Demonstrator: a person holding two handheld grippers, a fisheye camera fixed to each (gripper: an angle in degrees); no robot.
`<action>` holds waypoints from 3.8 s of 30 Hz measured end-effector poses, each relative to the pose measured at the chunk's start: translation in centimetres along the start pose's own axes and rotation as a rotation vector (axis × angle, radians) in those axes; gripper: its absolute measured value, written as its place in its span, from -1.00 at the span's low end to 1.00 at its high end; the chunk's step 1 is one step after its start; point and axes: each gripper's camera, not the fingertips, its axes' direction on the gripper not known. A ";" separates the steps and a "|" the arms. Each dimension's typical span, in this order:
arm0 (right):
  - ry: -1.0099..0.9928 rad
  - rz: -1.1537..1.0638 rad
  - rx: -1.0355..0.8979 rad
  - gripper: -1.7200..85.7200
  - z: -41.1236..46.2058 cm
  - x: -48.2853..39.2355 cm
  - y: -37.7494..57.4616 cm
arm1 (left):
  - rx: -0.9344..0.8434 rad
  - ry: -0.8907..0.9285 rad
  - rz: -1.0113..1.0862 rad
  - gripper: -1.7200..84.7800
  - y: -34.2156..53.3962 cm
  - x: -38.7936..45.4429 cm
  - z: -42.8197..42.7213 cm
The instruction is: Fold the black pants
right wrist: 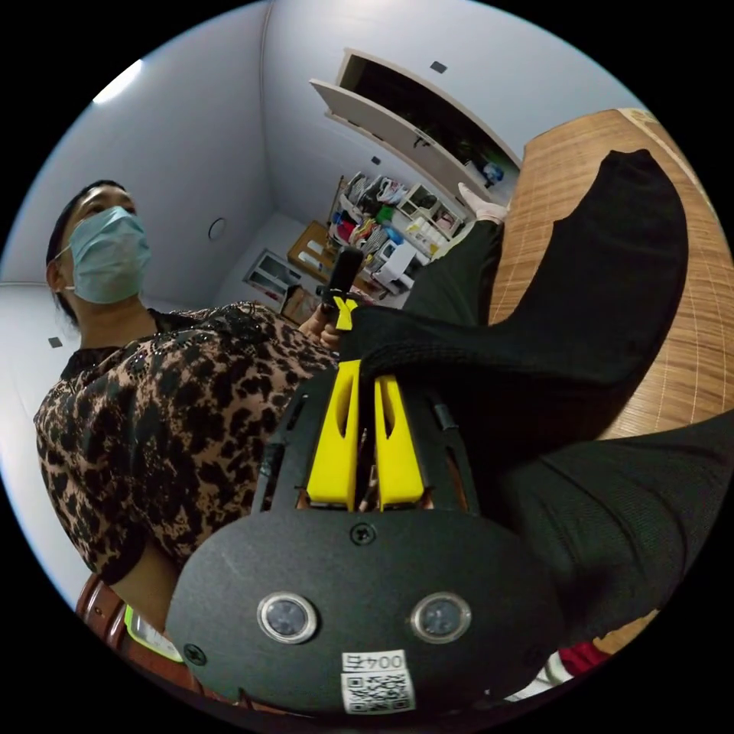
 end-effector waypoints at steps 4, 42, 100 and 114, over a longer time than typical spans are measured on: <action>0.010 0.017 0.074 -0.86 -1.4 0.5 -1.3 | 0.071 -0.008 0.005 -0.87 -1.5 0.8 -1.7; 0.594 0.250 0.174 -0.80 -5.5 17.7 -17.0 | 0.335 -0.459 -0.087 -0.83 -19.6 -13.1 -6.3; 0.205 0.658 0.197 -0.74 -6.6 29.0 -1.1 | -0.001 -0.486 -0.241 -0.77 -24.9 -24.7 4.6; 0.182 0.610 0.167 -0.84 -5.3 28.0 -2.4 | 0.034 -0.412 -0.239 -0.87 -24.6 -25.4 4.5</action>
